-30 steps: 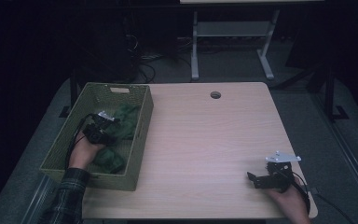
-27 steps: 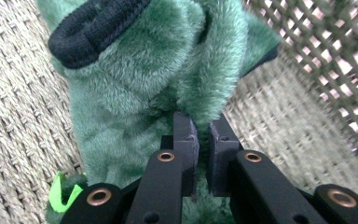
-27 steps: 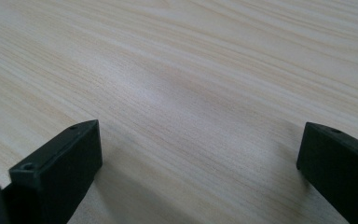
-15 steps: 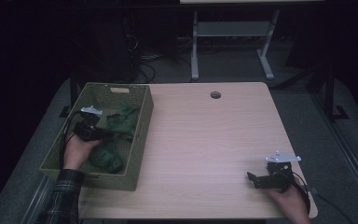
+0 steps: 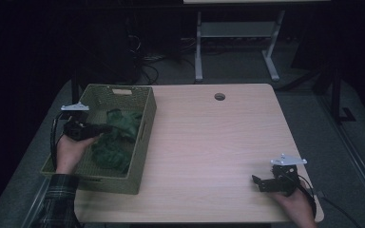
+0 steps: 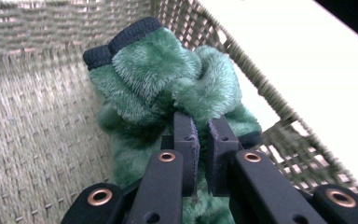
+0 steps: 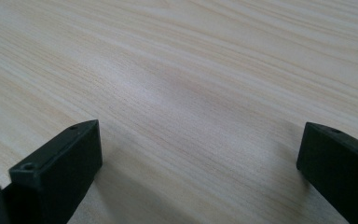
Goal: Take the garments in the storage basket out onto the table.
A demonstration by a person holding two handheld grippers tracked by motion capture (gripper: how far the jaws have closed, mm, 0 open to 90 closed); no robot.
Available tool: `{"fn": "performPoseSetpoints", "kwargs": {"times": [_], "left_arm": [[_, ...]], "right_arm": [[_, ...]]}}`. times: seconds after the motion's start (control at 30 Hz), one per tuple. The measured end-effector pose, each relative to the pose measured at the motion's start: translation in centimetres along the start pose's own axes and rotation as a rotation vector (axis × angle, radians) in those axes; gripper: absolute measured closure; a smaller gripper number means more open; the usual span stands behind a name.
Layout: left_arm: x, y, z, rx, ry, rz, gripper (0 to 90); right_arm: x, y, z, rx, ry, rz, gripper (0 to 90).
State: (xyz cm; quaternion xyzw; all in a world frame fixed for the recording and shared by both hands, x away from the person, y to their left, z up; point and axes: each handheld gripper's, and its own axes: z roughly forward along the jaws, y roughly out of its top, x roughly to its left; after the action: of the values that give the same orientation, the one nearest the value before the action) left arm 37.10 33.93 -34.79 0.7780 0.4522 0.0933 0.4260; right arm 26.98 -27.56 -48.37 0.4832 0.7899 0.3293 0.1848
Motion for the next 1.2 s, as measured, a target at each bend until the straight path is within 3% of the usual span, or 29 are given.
{"fn": "performPoseSetpoints", "kwargs": {"times": [0.13,0.5,0.8,1.2], "left_arm": [[-0.5,0.6,-0.9,-0.051,-0.016,-0.006,84.3],[-1.3,1.6,-2.6,-0.126,-0.043,-0.003,84.3],[-2.4,3.2,-5.0,-0.2,-0.063,0.023,84.6],[-3.9,5.3,-7.7,-0.254,-0.071,0.065,84.9]], "right_arm": [[0.0,0.0,0.0,0.0,0.0,0.0,0.0],[0.0,0.0,0.0,0.0,0.0,0.0,0.0],[0.0,0.0,0.0,-0.001,0.0,-0.001,0.0],[0.0,0.0,0.0,0.0,0.0,0.0,0.0]]}}
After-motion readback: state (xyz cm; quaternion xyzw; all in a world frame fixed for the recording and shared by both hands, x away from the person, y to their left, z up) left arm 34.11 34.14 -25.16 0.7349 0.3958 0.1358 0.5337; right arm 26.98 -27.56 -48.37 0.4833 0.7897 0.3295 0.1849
